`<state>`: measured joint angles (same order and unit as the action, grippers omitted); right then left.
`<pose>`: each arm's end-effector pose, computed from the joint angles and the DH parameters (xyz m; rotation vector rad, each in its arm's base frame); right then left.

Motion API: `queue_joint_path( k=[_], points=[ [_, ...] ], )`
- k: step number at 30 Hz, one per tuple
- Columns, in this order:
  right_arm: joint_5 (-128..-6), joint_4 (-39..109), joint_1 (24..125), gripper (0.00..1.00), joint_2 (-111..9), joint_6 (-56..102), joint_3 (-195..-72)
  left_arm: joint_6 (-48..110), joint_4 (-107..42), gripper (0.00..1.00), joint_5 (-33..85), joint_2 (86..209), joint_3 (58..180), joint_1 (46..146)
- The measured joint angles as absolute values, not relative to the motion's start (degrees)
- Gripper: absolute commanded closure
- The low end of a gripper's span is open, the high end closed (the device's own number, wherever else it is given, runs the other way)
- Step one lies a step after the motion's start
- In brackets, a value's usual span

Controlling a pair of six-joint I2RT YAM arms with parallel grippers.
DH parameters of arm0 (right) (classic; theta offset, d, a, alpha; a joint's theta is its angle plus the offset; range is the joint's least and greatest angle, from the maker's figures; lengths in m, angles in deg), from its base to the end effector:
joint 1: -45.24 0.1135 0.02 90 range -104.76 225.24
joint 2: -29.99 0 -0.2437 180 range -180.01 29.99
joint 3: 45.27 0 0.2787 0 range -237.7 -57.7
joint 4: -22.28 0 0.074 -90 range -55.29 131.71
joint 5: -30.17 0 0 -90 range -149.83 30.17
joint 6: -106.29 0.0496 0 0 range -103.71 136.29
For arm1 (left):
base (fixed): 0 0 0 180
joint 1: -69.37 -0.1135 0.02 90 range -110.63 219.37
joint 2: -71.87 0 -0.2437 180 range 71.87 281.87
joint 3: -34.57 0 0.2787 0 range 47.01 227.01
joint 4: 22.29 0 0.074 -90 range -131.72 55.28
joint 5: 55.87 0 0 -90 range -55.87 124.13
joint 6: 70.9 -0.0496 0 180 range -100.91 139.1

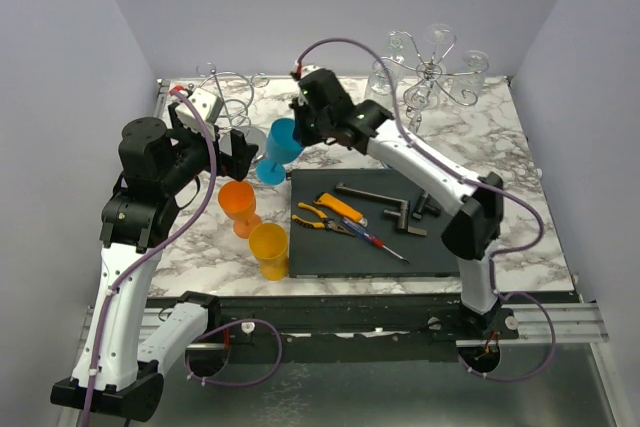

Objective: Place the wine glass upside down on the wine glass rack
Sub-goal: Pick up the wine glass at the center of the board, then turn the wine glass upside down at the wine rack.

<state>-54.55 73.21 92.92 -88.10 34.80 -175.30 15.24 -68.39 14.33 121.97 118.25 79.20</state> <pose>0.3422 0.3691 0.3085 -0.5300 2.2376 0.5101 0.2077 -0.0530 0.4284 0.4583 1.7327 -0.3835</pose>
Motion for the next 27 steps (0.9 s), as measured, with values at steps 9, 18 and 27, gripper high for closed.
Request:
queue_joint_path(
  k=[9, 18, 27],
  points=[
    [-48.67, 70.69, 92.92, 0.99, -60.05, 34.23, -166.34, 16.96, -68.66, 0.01, 10.95, 123.61, 118.25, 79.2],
    [-48.08, 61.12, 92.92, 0.99, -44.8, 35.63, -151.26, 21.71, -68.68, 0.01, 0.04, 126.74, 118.64, 79.2],
    [-50.73, 55.98, 92.92, 0.99, -44.86, 37.53, -146.74, 26.21, -67.96, 0.01, -8.35, 130.06, 119.49, 79.2]
  ],
)
